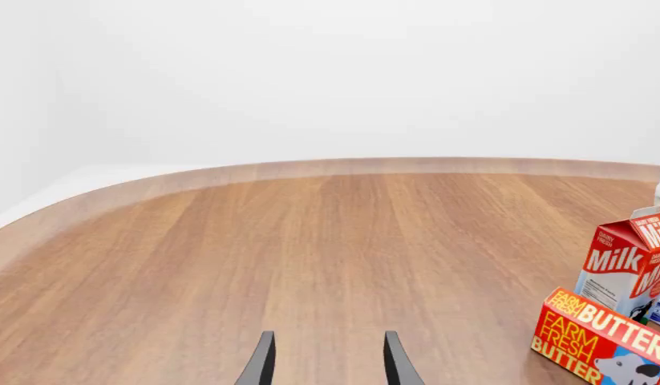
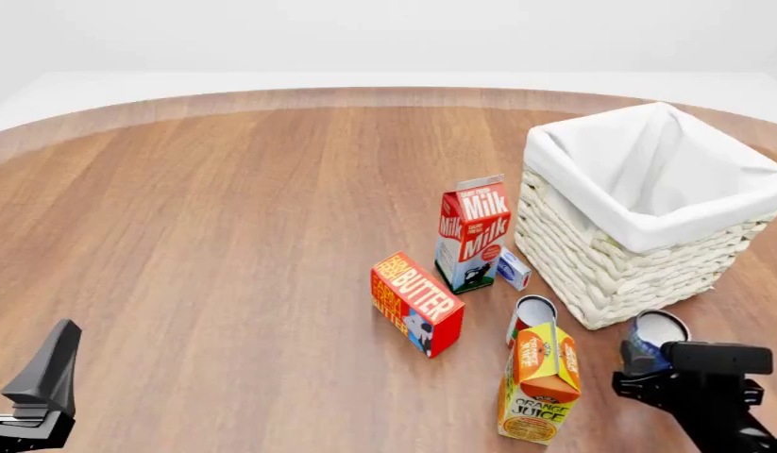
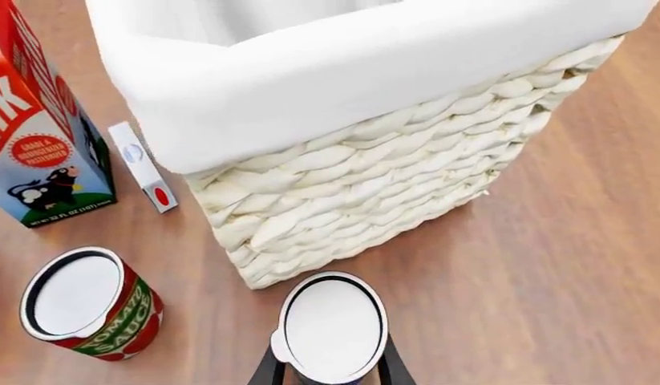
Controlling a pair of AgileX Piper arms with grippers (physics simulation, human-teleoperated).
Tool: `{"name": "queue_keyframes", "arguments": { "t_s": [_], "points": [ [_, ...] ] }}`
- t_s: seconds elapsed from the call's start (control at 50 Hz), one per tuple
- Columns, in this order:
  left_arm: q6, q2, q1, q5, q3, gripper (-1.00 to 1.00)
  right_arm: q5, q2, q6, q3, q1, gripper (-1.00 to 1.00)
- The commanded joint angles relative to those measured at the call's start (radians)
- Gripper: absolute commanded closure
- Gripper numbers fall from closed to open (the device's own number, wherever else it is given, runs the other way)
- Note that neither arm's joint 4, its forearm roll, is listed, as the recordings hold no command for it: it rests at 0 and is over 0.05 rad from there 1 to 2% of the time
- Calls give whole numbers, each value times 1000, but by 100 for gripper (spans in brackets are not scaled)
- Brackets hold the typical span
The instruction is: Pick up the alphabet soup, and put it in the basket.
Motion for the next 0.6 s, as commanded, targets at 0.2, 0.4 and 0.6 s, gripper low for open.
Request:
{"name": "queue_keyframes", "arguments": {
  "t_s": [0.2, 0.4, 0.6],
  "points": [
    [0, 0, 0, 0, 0, -100, 22, -63, -4, 0, -12, 100],
    [0, 0, 0, 0, 0, -100, 357, -420, -12, 0, -9, 100],
    [0, 0, 0, 0, 0, -100, 370, -454, -18, 0, -13, 100]
  ]
}}
